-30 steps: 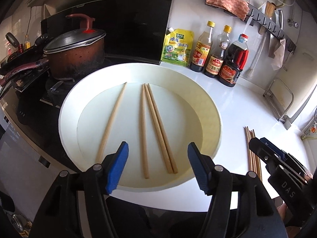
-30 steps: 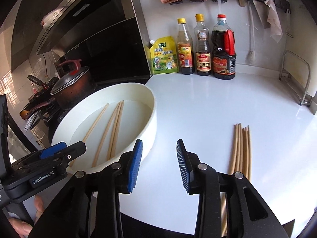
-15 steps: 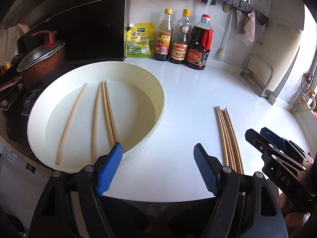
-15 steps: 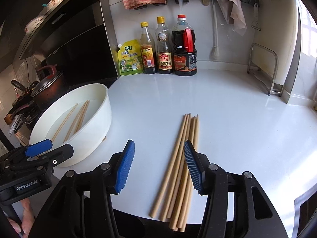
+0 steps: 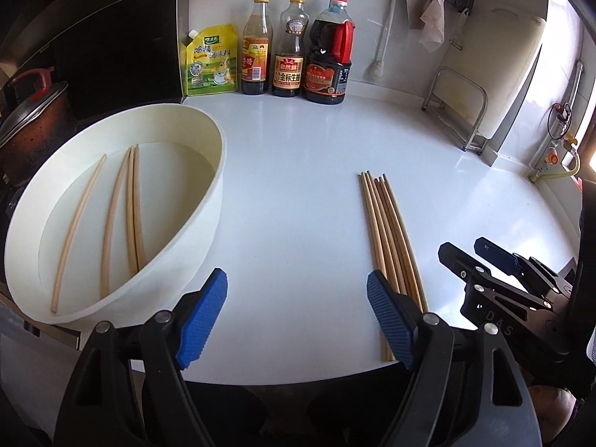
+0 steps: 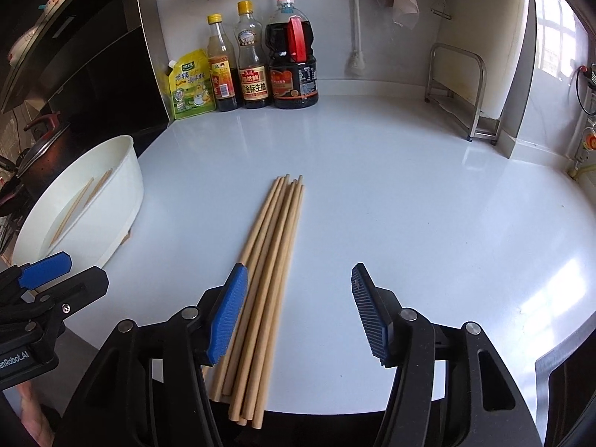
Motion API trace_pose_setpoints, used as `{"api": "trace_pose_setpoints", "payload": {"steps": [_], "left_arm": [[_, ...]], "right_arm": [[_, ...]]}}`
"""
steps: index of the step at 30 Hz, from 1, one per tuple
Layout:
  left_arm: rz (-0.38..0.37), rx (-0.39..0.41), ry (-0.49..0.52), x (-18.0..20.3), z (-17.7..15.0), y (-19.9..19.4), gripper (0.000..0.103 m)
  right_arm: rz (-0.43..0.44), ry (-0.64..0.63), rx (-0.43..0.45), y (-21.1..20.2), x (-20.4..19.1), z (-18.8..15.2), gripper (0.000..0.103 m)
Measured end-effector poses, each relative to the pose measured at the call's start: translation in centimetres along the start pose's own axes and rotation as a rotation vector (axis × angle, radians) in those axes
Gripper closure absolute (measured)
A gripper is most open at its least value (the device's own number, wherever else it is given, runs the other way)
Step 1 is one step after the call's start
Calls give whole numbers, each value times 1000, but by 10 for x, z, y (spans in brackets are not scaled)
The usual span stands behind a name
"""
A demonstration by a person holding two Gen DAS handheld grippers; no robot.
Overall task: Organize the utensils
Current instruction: 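Move both open tools back from the basin to the chopstick pile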
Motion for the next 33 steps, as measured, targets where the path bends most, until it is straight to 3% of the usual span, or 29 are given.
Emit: {"api": "trace_pose_setpoints", "payload": {"steps": [20,33], "left_arm": [[-23,-86,-20,2,6,41,25],[-42,-105,-1,22,14,65,25]], "right_arm": [[-55,-29,-109,48,4,7,47],[-35,20,-87,40,28,4,47]]}}
Point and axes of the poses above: each gripper's, at about its wrist camera, not at the fingertips, and y roughly the way its jaws point, x to its right, z to its top, the point moved 5 cm from there along y, roughly the way its jaws point, and after that the axes turned 11 degrees about -x, right-handed, at the moved point
